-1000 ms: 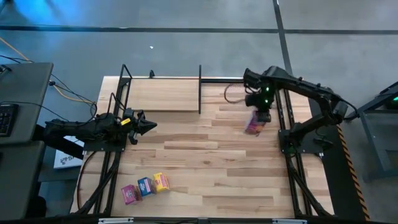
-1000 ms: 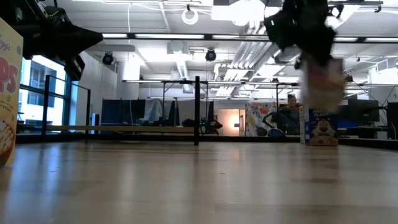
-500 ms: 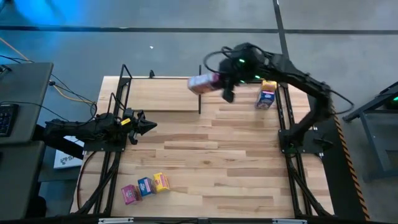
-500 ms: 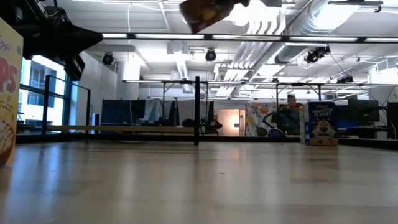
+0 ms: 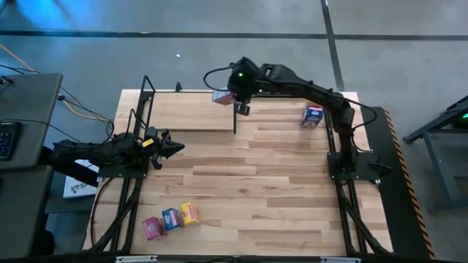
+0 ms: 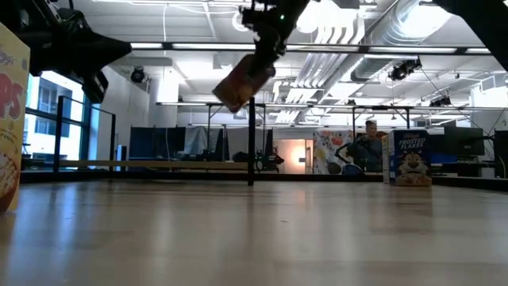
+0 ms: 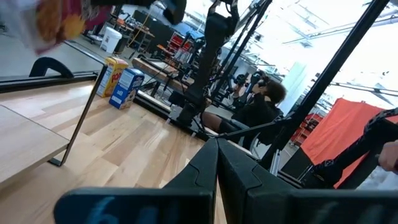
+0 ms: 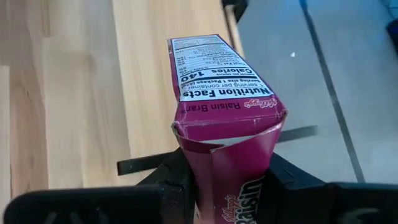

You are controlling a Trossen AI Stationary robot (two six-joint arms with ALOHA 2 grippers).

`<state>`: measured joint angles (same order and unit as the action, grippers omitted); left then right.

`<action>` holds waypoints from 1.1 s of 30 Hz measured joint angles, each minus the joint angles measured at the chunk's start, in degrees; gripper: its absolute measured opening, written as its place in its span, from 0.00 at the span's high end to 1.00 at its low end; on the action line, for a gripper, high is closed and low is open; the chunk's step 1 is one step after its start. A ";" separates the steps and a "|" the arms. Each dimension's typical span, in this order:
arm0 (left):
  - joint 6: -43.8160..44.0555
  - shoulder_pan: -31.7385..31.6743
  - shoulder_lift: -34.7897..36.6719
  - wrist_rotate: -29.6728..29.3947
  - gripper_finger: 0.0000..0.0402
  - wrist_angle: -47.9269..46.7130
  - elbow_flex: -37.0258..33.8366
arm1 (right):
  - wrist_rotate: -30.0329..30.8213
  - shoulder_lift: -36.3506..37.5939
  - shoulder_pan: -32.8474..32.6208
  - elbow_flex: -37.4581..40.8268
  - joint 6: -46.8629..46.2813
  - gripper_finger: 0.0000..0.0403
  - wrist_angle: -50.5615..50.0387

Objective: Stack cereal on shelf
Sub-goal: Put the top purple cereal box on the shelf

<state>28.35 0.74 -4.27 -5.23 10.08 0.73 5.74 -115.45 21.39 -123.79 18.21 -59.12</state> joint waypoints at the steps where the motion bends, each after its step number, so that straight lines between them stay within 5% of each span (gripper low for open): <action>1: -0.02 -0.01 -0.07 0.03 1.00 -0.01 0.00 | -0.27 -0.29 0.00 0.06 0.04 0.79 0.31; 17: -0.05 0.00 -0.22 -0.12 1.00 -0.01 0.00 | -10.96 -0.31 -0.44 -4.97 -0.23 0.79 2.87; 23: 3.72 -0.03 -0.22 -11.27 1.00 7.25 0.00 | -13.58 -0.31 -0.42 -8.13 -0.36 0.79 0.88; 33: 10.19 -0.03 -0.24 -15.67 1.00 15.06 0.00 | -24.21 2.81 -1.33 -9.50 -4.89 0.79 -9.33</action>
<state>38.54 0.71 -4.50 -20.90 25.14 0.73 -18.47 -112.64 20.06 -133.29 13.32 -68.46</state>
